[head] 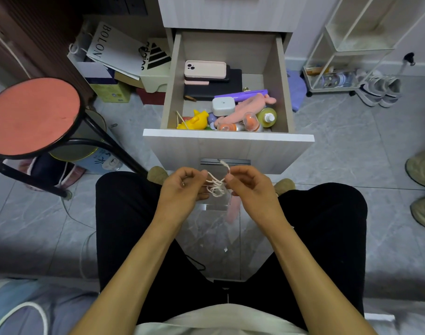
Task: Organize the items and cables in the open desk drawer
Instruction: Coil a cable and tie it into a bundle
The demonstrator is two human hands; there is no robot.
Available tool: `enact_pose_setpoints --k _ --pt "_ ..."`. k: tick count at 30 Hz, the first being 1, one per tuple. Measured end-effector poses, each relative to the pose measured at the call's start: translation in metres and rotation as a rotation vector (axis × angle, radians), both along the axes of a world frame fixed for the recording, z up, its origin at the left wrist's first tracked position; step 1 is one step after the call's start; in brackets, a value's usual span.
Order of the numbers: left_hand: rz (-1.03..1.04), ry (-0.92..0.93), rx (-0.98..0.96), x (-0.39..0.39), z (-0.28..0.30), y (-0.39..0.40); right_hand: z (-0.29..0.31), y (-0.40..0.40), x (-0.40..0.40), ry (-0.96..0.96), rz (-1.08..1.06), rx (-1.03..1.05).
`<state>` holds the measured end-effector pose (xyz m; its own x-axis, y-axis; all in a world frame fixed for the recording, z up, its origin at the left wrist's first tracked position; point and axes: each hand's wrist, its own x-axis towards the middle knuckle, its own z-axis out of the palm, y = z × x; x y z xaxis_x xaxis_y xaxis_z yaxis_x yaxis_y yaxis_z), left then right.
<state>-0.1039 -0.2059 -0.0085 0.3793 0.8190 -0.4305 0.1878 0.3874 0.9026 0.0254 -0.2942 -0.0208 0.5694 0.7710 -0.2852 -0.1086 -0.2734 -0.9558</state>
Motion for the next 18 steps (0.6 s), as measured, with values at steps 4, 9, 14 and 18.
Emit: enact_pose_setpoints --k 4,9,14,18 --pt "-0.022 -0.020 0.068 -0.001 0.006 -0.001 0.007 -0.004 -0.004 -0.067 0.122 -0.003" --pt "-0.077 -0.047 0.180 -0.007 0.008 -0.006 0.009 -0.005 -0.005 -0.364 0.187 -0.015" --pt "-0.102 -0.037 0.320 -0.011 0.012 -0.006 0.016 -0.007 -0.007 -0.420 0.137 0.074" --pt "-0.043 -0.041 0.351 -0.006 0.016 -0.003 0.020 -0.007 -0.010 -0.240 0.139 0.152"
